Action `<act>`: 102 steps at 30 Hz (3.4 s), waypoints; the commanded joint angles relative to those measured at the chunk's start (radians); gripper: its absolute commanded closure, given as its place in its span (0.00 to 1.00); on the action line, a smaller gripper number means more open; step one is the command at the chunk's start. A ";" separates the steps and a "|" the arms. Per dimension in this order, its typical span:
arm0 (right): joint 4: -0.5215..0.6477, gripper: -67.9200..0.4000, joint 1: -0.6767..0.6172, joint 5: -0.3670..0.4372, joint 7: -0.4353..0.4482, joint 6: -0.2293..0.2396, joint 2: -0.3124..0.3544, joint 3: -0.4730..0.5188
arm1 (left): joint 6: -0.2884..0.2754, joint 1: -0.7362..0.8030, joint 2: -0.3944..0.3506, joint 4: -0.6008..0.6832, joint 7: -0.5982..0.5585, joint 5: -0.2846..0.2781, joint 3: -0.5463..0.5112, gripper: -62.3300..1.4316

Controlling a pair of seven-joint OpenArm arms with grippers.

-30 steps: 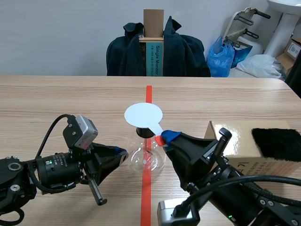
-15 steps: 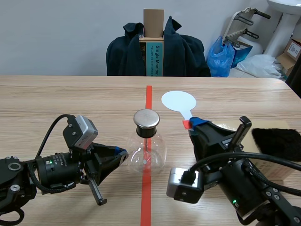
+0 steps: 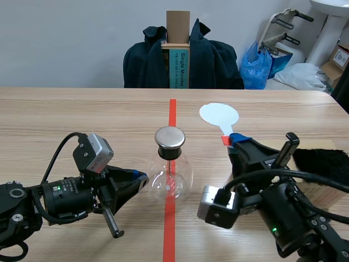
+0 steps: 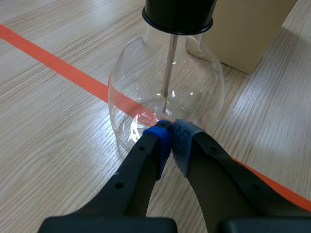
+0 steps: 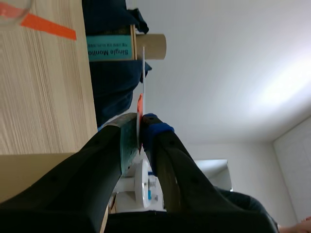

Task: Do the electroscope experiment.
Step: 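Move the plate toward and away from the electroscope, then hold the plate still at the electroscope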

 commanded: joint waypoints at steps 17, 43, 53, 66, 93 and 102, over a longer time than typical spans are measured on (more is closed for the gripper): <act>0.016 0.98 0.010 0.007 0.298 -0.023 0.008 0.008 | -0.002 -0.005 0.002 0.011 -0.013 -0.007 -0.003 0.95; 0.016 0.98 0.009 0.007 0.134 -0.022 0.007 0.008 | -0.002 -0.005 0.002 0.011 -0.013 -0.007 -0.003 0.95; 0.016 0.98 0.009 0.007 -0.134 -0.022 0.008 0.008 | -0.002 -0.005 0.002 0.011 -0.013 -0.007 -0.003 0.95; 0.016 0.98 0.009 0.007 -0.058 -0.022 0.008 0.008 | -0.002 -0.005 0.002 0.011 -0.013 -0.007 -0.003 0.95; 0.016 0.98 0.009 0.007 0.245 -0.022 0.008 0.008 | -0.002 -0.005 0.002 0.011 -0.013 -0.007 -0.003 0.95; 0.016 0.98 0.009 0.007 0.249 -0.022 0.008 0.008 | -0.002 -0.005 0.002 0.011 -0.013 -0.007 -0.003 0.95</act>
